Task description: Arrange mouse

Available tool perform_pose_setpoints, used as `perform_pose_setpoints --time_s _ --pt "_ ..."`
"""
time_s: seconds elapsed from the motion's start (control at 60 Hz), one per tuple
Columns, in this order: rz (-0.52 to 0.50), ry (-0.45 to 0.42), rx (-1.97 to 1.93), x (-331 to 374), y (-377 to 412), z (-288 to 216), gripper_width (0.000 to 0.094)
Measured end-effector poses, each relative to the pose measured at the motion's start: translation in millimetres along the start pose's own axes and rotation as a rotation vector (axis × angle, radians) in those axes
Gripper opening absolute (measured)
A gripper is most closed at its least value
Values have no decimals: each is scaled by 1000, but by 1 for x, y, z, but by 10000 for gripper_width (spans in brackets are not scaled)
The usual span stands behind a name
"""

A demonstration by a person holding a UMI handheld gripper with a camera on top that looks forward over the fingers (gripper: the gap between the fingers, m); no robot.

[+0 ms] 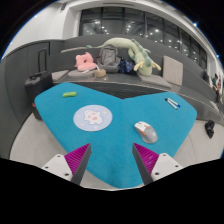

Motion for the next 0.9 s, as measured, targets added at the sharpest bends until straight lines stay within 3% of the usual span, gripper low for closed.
perform_pose_setpoints --time_s 0.267,0.9 --pt "116 -6 -31 -63 -90 2 850" --pt "175 29 -29 -220 -147 -14 856"
Point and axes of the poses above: the point between the fingertips, and its own axes, seen from behind it with the camera up: y to the left, z down, x backward, against the way the camera looks, the point moved 4 cm from there along x, backward, against the way the camera looks, and after that the axes turned 9 degrees about z, right-handed, at the moved point
